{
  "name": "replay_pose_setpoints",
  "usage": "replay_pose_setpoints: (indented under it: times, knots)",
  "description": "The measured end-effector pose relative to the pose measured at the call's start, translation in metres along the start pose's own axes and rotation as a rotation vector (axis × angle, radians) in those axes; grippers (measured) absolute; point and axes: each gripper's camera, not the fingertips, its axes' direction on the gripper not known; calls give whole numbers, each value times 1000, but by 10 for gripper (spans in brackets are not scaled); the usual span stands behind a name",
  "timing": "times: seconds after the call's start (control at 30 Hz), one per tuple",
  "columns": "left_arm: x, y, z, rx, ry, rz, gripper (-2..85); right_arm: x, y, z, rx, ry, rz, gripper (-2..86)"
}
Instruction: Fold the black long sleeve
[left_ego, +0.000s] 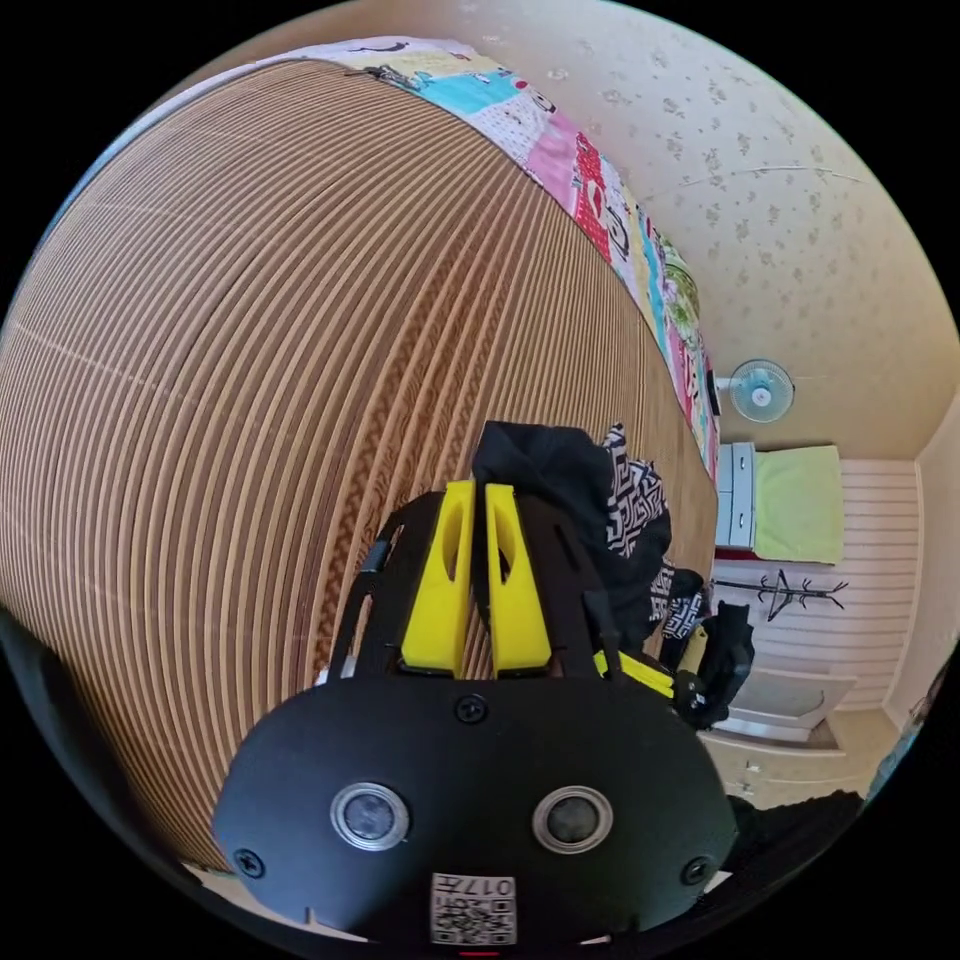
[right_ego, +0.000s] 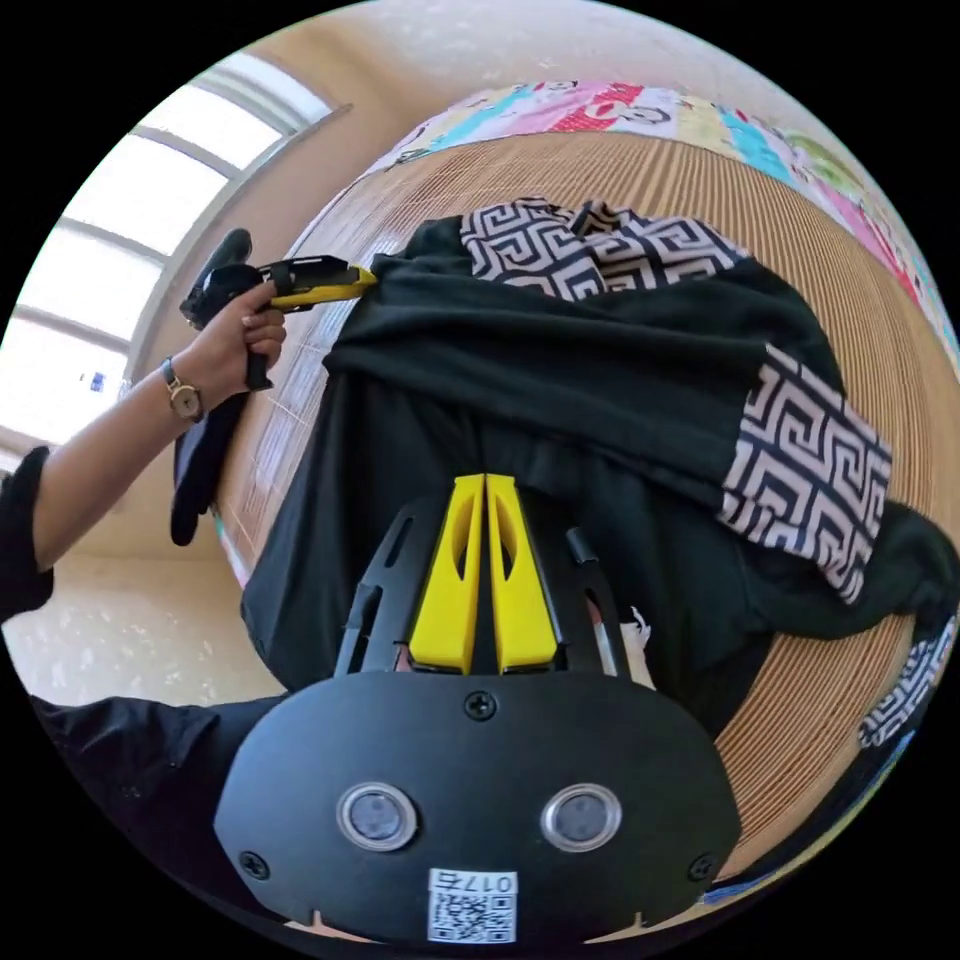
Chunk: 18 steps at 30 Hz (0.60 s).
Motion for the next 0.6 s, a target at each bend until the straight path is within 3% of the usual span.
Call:
replay_pose_setpoints:
  times: [0.1, 0.2, 0.3, 0.6]
  knots:
    - [-7, -9, -2, -63, 43, 35, 34, 16, 7, -17, 20, -71, 154, 10]
    - [-18, -7, -10, -59, 35, 39, 41, -3, 9, -45, 184, -118, 99, 18]
    - [-35, -13, -14, -47, 82, 10, 42, -36, -10, -41, 219, -200, -8, 35]
    - [-65, -34, -17, -24, 127, -27, 16, -136, -65, 61, -45, -24, -257, 102]
